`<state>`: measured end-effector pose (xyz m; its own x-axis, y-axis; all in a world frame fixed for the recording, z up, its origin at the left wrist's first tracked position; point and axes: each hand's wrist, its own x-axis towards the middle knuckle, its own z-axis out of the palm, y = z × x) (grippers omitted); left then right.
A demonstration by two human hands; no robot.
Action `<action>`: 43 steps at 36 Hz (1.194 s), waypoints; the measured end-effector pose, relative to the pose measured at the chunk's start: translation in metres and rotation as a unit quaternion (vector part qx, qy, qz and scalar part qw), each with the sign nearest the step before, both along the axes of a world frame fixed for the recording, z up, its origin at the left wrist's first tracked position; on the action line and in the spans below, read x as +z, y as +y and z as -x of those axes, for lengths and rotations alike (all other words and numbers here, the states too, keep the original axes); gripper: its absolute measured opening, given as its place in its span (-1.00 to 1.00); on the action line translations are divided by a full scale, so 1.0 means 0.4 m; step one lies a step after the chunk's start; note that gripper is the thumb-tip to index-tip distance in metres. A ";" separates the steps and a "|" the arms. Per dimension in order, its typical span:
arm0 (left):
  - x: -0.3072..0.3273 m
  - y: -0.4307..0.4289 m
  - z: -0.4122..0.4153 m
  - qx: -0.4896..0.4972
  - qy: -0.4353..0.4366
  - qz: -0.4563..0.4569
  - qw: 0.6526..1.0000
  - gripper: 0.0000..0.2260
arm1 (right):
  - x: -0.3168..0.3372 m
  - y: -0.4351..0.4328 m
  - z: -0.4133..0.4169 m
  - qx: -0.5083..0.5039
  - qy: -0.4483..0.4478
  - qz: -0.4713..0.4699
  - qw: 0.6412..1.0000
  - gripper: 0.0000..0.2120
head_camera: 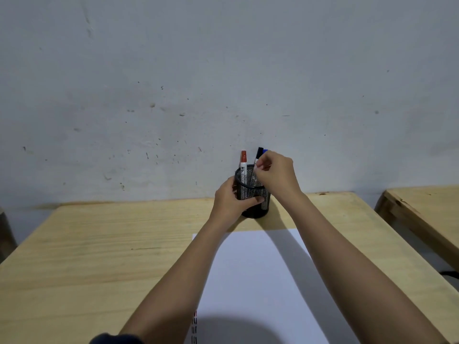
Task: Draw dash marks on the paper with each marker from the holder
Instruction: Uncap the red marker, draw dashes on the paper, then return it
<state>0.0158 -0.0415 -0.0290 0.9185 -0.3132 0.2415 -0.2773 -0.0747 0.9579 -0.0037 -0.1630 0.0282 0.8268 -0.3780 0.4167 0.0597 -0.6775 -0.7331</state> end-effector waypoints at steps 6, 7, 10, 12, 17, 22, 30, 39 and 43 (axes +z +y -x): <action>-0.004 0.007 0.011 -0.017 0.008 -0.003 1.000 -0.55 | -0.007 0.023 -0.018 0.014 0.046 0.052 0.997 -0.90; -0.004 0.010 0.012 -0.025 0.011 0.000 1.000 -0.55 | -0.007 0.025 -0.019 0.014 0.052 0.063 0.997 -0.89; -0.008 0.014 0.010 -0.036 0.017 0.004 0.999 -0.54 | -0.005 0.030 -0.026 0.005 0.063 0.088 0.994 -0.84; -0.006 0.015 0.008 -0.040 0.020 0.007 0.999 -0.53 | -0.002 0.037 -0.030 0.003 0.079 0.095 0.992 -0.80; -0.007 0.017 0.004 -0.045 0.024 0.000 0.999 -0.52 | 0.003 0.049 -0.034 0.010 0.115 0.108 0.987 -0.81; -0.010 0.017 0.001 -0.036 0.012 -0.020 0.999 -0.52 | 0.014 0.042 -0.027 0.017 0.091 0.051 0.994 -0.84; -0.014 0.009 0.019 -0.005 0.014 -0.057 0.998 -0.61 | 0.045 0.027 0.027 0.034 0.000 -0.100 0.994 -0.94; 0.090 0.049 0.063 0.054 -0.016 -0.124 0.991 -0.56 | 0.117 0.027 0.137 0.072 -0.105 -0.118 0.985 -0.83; 0.189 0.086 0.115 0.065 -0.032 -0.024 0.997 -0.65 | 0.134 0.034 0.210 0.101 -0.124 -0.090 0.983 -0.78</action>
<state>-0.0304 -0.0072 0.0464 0.9356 -0.2043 0.2880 -0.3220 -0.1590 0.9333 -0.0878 -0.1495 0.0819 0.7745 -0.3020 0.5558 0.3717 -0.4937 -0.7862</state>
